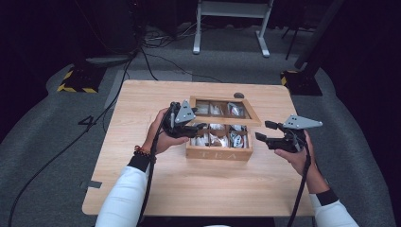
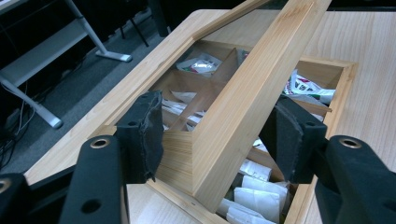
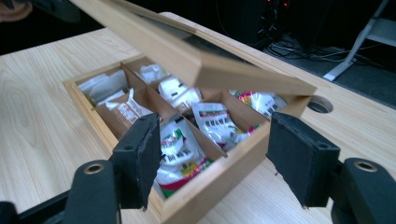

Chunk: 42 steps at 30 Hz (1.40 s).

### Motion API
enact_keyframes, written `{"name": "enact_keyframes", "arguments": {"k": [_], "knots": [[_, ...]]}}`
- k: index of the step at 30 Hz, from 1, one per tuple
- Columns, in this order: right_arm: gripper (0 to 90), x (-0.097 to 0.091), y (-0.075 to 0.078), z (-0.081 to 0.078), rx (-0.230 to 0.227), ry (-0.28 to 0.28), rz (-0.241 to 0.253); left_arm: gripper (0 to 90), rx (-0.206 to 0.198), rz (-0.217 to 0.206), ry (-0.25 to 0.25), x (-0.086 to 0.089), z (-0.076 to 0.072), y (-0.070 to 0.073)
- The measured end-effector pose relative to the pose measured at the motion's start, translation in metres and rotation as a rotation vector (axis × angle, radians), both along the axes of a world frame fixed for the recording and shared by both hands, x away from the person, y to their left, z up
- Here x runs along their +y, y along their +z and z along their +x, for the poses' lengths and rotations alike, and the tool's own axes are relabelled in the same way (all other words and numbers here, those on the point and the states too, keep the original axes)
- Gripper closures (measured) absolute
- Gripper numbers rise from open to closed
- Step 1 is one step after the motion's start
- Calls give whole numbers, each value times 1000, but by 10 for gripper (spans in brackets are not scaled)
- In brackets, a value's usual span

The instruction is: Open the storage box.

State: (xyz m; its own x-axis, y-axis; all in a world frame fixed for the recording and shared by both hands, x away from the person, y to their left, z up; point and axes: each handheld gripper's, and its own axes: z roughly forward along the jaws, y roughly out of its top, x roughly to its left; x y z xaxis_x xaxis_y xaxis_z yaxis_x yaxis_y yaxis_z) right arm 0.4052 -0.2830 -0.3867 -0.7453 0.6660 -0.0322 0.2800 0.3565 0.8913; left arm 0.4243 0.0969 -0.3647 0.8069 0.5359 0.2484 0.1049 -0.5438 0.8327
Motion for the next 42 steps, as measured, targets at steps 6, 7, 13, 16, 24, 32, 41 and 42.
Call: {"name": "enact_keyframes", "arguments": {"k": [6, 7, 13, 16, 24, 32, 41, 42], "knots": [[345, -11, -11, -3, 16, -2, -56, 437, 3, -20, -6, 2, 4, 4], [345, -12, -13, -4, 19, -2, -65, 437, 9, -26, -9, 2, 5, 5], [345, -23, -32, -8, 54, -11, -126, 437, 21, -56, -2, 3, 11, 11], [345, -30, -40, -10, 75, -22, -130, 437, 28, -73, -3, 4, 16, 15], [331, -43, -61, -16, 114, 9, -151, 437, 27, -98, -12, 6, 24, 21], [328, -51, -79, -22, 138, 36, -162, 437, 26, -116, -6, 8, 34, 29], [325, -50, -92, -23, 173, 41, -175, 436, 33, -142, 2, 8, 48, 40], [323, -49, -92, -23, 166, 47, -172, 435, 33, -147, 4, 8, 50, 41]]}}
